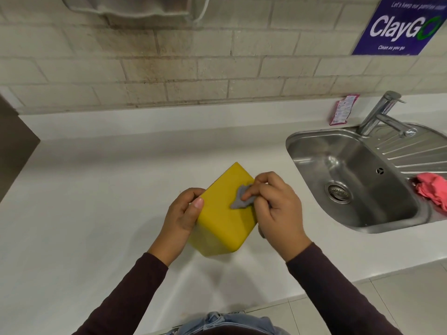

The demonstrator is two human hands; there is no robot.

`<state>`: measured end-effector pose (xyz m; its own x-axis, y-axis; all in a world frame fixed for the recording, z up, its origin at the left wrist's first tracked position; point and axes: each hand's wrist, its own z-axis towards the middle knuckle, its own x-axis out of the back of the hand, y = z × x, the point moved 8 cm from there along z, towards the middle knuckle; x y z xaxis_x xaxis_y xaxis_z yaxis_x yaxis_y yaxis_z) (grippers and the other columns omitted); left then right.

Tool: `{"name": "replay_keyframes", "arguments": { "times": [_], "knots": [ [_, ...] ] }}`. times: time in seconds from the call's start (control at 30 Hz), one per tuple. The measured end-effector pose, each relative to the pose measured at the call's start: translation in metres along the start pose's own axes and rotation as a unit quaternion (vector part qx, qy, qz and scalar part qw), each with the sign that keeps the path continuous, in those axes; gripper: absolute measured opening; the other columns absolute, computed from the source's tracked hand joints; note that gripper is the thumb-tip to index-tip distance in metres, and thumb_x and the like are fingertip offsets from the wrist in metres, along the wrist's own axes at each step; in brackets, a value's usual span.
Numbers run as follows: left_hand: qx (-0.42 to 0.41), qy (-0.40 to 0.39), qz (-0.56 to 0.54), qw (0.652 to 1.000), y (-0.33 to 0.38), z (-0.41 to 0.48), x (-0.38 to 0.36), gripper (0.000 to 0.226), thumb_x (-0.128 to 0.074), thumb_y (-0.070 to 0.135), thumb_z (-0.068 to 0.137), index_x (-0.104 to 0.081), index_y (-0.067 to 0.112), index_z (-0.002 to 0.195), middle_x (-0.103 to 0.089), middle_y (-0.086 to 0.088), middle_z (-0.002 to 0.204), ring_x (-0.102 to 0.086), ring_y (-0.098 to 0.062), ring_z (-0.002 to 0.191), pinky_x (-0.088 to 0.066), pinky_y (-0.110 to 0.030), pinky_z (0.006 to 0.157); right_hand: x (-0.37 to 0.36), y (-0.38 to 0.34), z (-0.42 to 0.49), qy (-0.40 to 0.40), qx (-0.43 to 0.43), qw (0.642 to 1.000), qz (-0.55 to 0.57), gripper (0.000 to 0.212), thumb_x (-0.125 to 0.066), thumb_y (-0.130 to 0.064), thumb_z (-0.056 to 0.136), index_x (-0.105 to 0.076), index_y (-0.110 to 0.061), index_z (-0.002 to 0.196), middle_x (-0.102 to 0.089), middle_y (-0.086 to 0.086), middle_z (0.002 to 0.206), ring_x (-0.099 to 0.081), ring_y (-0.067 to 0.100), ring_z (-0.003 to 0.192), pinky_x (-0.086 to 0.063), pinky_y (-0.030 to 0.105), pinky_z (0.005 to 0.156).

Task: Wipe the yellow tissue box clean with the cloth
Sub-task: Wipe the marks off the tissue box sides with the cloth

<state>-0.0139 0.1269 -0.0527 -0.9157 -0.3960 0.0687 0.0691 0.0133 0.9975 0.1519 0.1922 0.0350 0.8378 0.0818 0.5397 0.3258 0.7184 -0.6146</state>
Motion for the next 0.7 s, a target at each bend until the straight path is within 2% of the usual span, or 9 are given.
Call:
{"name": "replay_keyframes", "arguments": {
  "times": [0.1, 0.17, 0.27, 0.37, 0.43, 0.5, 0.57, 0.63, 0.7],
  "knots": [
    [0.019, 0.014, -0.016, 1.000, -0.003, 0.004, 0.005, 0.053, -0.050, 0.078, 0.058, -0.061, 0.033, 0.086, -0.065, 0.004, 0.091, -0.061, -0.012, 0.084, -0.048, -0.035, 0.076, -0.016, -0.019, 0.002, -0.017, 0.021, 0.999, -0.018, 0.032, -0.040, -0.014, 0.078, -0.072, -0.017, 0.081, -0.060, 0.006, 0.087, -0.050, 0.007, 0.076, -0.041, 0.028, 0.061],
    [0.019, 0.014, -0.022, 0.999, -0.002, 0.005, 0.005, 0.052, -0.049, 0.074, 0.062, -0.062, 0.031, 0.086, -0.066, 0.002, 0.090, -0.062, -0.013, 0.082, -0.048, -0.037, 0.076, -0.022, -0.031, -0.003, -0.032, 0.045, 0.998, -0.018, 0.031, -0.042, -0.013, 0.076, -0.072, -0.017, 0.081, -0.060, 0.005, 0.085, -0.052, 0.011, 0.075, -0.038, 0.028, 0.062],
    [0.007, 0.002, -0.011, 1.000, 0.001, 0.005, 0.003, 0.054, -0.048, 0.075, 0.065, -0.063, 0.029, 0.087, -0.067, -0.004, 0.092, -0.061, -0.021, 0.087, -0.047, -0.040, 0.078, -0.022, -0.042, -0.018, -0.044, 0.084, 0.995, 0.002, 0.027, -0.045, -0.009, 0.072, -0.071, -0.014, 0.074, -0.061, 0.005, 0.079, -0.053, 0.014, 0.070, -0.037, 0.032, 0.060],
    [-0.005, -0.014, 0.024, 1.000, 0.005, 0.002, -0.003, 0.040, -0.042, 0.065, 0.070, -0.062, 0.034, 0.086, -0.066, 0.000, 0.092, -0.060, -0.024, 0.090, -0.047, -0.045, 0.080, -0.014, -0.039, -0.037, -0.069, 0.112, 0.991, 0.009, 0.025, -0.044, -0.006, 0.068, -0.067, -0.016, 0.065, -0.061, 0.002, 0.077, -0.054, 0.013, 0.067, -0.035, 0.036, 0.058],
    [-0.013, -0.030, 0.048, 0.998, 0.008, 0.000, -0.008, 0.039, -0.040, 0.061, 0.071, -0.060, 0.034, 0.089, -0.064, 0.002, 0.094, -0.059, -0.022, 0.091, -0.046, -0.042, 0.079, -0.004, -0.031, -0.044, -0.069, 0.111, 0.991, -0.010, 0.025, -0.044, -0.005, 0.067, -0.064, -0.017, 0.061, -0.062, 0.001, 0.076, -0.052, 0.012, 0.065, -0.035, 0.037, 0.057],
    [-0.020, -0.038, 0.064, 0.997, 0.009, -0.001, -0.013, 0.041, -0.042, 0.062, 0.070, -0.059, 0.032, 0.093, -0.063, 0.003, 0.097, -0.058, -0.021, 0.095, -0.046, -0.038, 0.079, 0.008, -0.018, -0.044, -0.045, 0.093, 0.994, -0.044, 0.025, -0.043, -0.006, 0.068, -0.063, -0.016, 0.057, -0.062, 0.001, 0.073, -0.051, 0.011, 0.063, -0.036, 0.038, 0.056],
    [-0.022, -0.039, 0.079, 0.996, 0.008, -0.002, -0.018, 0.044, -0.046, 0.063, 0.068, -0.057, 0.032, 0.096, -0.061, 0.004, 0.102, -0.055, -0.021, 0.101, -0.047, -0.042, 0.085, 0.023, -0.001, -0.041, -0.008, 0.051, 0.995, -0.091, 0.026, -0.042, -0.008, 0.069, -0.064, -0.014, 0.055, -0.062, 0.001, 0.072, -0.050, 0.012, 0.060, -0.039, 0.037, 0.054],
    [-0.020, -0.043, 0.089, 0.995, 0.007, -0.004, -0.025, 0.051, -0.050, 0.064, 0.065, -0.056, 0.028, 0.101, -0.059, 0.003, 0.106, -0.053, -0.023, 0.105, -0.047, -0.049, 0.089, 0.038, 0.020, -0.041, 0.038, -0.018, 0.993, -0.110, 0.029, -0.041, -0.011, 0.072, -0.065, -0.014, 0.057, -0.059, 0.000, 0.074, -0.052, 0.012, 0.060, -0.042, 0.033, 0.053],
    [-0.020, -0.041, 0.097, 0.994, 0.009, -0.006, -0.033, 0.059, -0.053, 0.066, 0.061, -0.055, 0.025, 0.104, -0.057, 0.001, 0.108, -0.053, -0.023, 0.104, -0.048, -0.049, 0.087, 0.051, 0.040, -0.046, 0.084, -0.091, 0.989, -0.083, 0.031, -0.039, -0.013, 0.075, -0.067, -0.017, 0.062, -0.055, -0.008, 0.077, -0.054, 0.008, 0.065, -0.045, 0.028, 0.054]
  ]
}}
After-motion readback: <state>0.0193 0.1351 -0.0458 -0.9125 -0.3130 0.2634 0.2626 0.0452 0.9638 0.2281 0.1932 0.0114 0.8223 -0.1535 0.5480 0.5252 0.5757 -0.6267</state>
